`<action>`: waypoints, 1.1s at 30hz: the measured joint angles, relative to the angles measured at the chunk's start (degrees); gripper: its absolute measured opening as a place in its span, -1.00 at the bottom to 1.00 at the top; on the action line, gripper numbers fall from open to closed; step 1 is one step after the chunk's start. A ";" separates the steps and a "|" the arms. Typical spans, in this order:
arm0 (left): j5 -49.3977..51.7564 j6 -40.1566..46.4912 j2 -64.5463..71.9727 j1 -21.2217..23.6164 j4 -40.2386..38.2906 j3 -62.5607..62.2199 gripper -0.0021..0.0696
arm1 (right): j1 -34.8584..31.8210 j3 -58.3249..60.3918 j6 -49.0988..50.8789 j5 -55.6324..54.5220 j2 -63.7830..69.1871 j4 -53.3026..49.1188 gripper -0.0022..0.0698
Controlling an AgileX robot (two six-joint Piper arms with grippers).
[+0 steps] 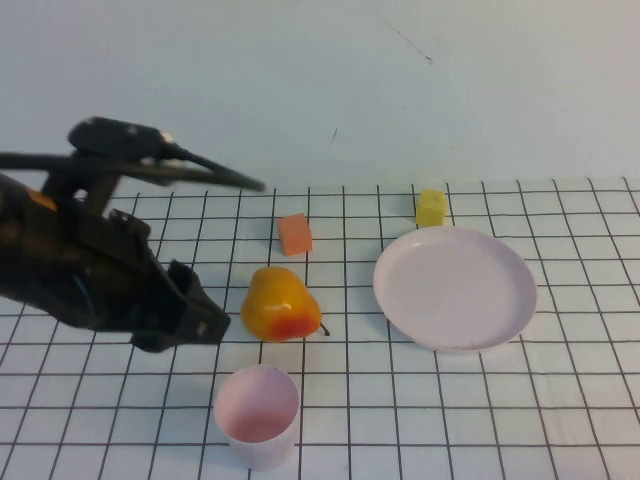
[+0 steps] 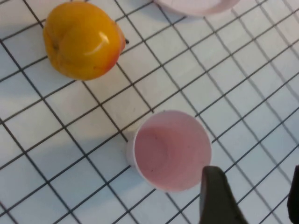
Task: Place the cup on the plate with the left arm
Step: Pick up the cup from the table
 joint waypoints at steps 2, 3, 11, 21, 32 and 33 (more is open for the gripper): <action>-0.68 -3.94 1.49 -4.30 5.89 0.00 0.01 | 0.00 0.00 0.00 0.00 0.00 0.00 -0.95; -0.83 -7.01 2.44 -6.38 9.65 0.00 0.09 | 0.00 0.00 0.00 0.00 0.00 0.00 -0.95; -4.00 -22.04 11.95 -14.88 27.16 0.00 0.38 | 0.00 0.00 0.00 0.00 0.00 0.00 -0.95; -8.95 -22.93 24.56 -15.34 27.18 -0.26 0.38 | 0.00 0.00 0.00 0.00 0.00 0.00 -0.95; -7.01 -21.10 29.39 -15.34 22.78 -0.67 -0.84 | 0.00 0.00 0.00 0.00 0.00 0.00 -0.95; -6.23 -20.29 29.27 -15.44 21.28 -1.04 -0.88 | 0.00 0.00 0.00 0.00 0.00 0.00 -0.95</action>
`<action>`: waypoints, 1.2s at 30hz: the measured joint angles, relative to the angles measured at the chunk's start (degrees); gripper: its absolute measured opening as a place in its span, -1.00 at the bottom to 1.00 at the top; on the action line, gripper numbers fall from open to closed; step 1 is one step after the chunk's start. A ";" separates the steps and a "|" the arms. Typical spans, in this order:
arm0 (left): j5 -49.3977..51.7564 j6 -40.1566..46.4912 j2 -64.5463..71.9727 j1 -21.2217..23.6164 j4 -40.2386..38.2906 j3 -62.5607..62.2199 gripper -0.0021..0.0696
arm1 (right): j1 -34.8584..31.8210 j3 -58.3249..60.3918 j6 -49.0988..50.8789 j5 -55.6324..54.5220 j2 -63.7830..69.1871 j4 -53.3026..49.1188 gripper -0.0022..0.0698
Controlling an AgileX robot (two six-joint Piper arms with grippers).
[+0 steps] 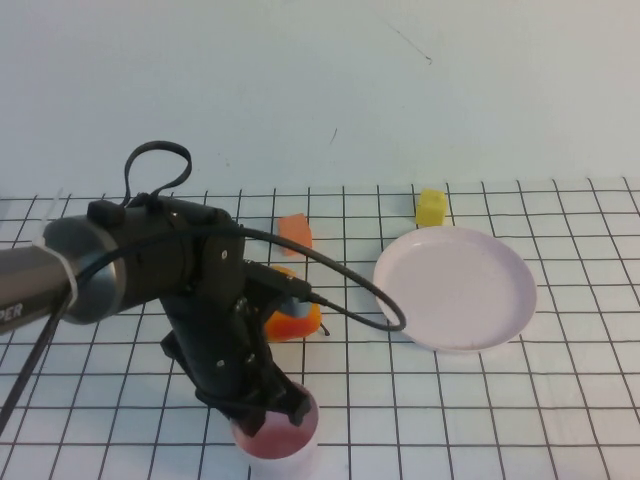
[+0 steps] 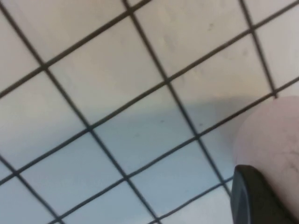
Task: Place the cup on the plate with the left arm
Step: Pick up the cup from the table, then place the cup on the plate
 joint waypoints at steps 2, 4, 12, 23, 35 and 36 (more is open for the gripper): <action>1.44 1.31 -0.34 -0.34 -2.74 -1.49 -0.90 | 0.00 0.00 0.00 0.00 0.00 0.00 -0.95; 2.92 2.02 -0.36 -1.28 -5.80 -4.20 -0.91 | 0.00 0.00 0.00 0.00 0.00 0.00 -0.95; 4.61 1.31 5.72 -6.58 -7.98 -24.61 -0.91 | 0.00 0.00 0.00 0.00 0.00 0.00 -0.95; 9.23 -2.98 28.92 -6.92 -3.04 -55.23 -0.91 | 0.00 0.00 0.00 0.00 0.00 0.00 -0.95; 11.72 -3.32 42.43 -7.02 -1.93 -75.03 -0.82 | 0.00 0.00 0.00 0.00 0.00 0.00 -0.95; 11.84 -3.32 42.72 -7.02 -1.93 -75.41 -0.73 | 0.00 0.00 0.00 0.00 0.00 0.00 -0.95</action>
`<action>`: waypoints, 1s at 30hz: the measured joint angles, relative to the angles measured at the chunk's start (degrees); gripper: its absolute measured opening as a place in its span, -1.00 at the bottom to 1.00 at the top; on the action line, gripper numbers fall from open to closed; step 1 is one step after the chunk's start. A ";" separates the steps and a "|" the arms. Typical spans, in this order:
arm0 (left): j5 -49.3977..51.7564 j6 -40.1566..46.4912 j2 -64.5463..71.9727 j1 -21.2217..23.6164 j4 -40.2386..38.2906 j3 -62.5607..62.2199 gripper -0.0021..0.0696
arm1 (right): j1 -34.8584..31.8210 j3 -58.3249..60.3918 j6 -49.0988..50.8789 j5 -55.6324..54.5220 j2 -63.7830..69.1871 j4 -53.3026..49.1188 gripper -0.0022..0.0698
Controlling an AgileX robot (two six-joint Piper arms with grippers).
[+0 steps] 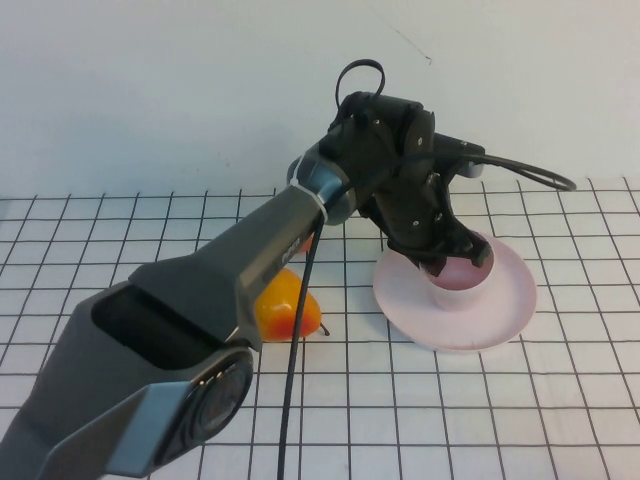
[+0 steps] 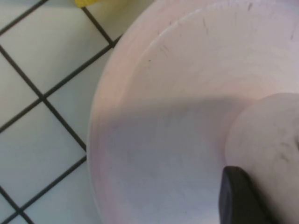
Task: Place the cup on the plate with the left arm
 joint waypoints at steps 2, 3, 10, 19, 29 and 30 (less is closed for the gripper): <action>0.23 0.00 0.56 0.00 0.22 -0.40 -0.46 | 0.00 0.00 0.00 0.00 0.00 0.00 -0.95; 0.36 0.00 0.67 0.00 0.38 -0.56 -0.34 | 0.00 0.00 0.00 0.00 0.00 0.00 -0.95; 3.10 0.00 0.77 0.00 3.31 -5.86 0.35 | 0.00 0.00 0.00 0.00 0.00 0.00 -0.95; 5.47 -1.66 -7.44 0.49 7.60 -13.83 0.20 | 0.00 0.00 0.00 0.00 0.00 0.00 -0.95; 6.97 -6.12 -27.87 0.49 23.23 -14.60 -0.90 | 0.00 0.00 0.00 0.00 0.00 0.00 -0.95; 7.06 -6.24 -29.51 0.49 24.27 -14.60 -0.91 | 0.00 0.00 0.00 0.00 0.00 0.00 -0.95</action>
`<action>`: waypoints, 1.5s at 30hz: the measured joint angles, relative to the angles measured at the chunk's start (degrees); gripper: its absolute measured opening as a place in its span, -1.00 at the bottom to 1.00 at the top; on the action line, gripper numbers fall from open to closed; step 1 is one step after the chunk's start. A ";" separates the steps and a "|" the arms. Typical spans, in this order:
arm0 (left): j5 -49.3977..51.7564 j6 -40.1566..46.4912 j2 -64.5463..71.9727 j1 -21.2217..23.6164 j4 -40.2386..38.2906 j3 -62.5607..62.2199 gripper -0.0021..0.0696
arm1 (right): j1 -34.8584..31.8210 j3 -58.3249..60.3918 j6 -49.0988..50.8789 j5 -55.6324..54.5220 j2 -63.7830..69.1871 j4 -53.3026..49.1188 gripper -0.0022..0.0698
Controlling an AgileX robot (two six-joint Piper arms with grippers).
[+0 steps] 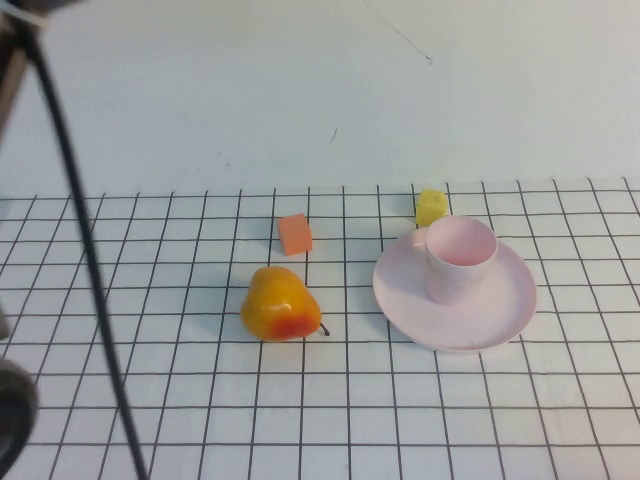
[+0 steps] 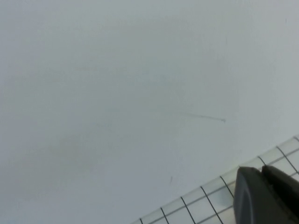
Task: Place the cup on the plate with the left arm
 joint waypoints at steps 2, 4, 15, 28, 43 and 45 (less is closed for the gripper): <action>0.13 -0.12 -3.89 0.00 1.47 -0.08 -0.93 | 0.00 0.00 0.00 0.00 0.00 0.00 -0.95; 0.13 -0.12 -7.27 0.00 2.03 0.02 -0.93 | 0.00 0.00 0.00 0.00 0.00 0.00 -0.95; 0.13 0.95 -30.76 0.00 3.30 23.56 -0.93 | 0.00 0.00 0.00 0.00 0.00 0.00 -0.95; -16.42 -5.27 -48.27 0.00 -4.35 74.42 -0.94 | 0.00 0.00 0.00 0.00 0.00 0.00 -0.95; -31.96 -5.82 -59.10 0.00 -22.14 99.27 -0.95 | 0.00 0.00 0.00 0.00 0.00 0.00 -0.95; -31.89 -5.82 -58.77 0.00 -22.14 99.27 -0.95 | 0.00 0.00 0.00 0.00 0.00 0.00 -0.95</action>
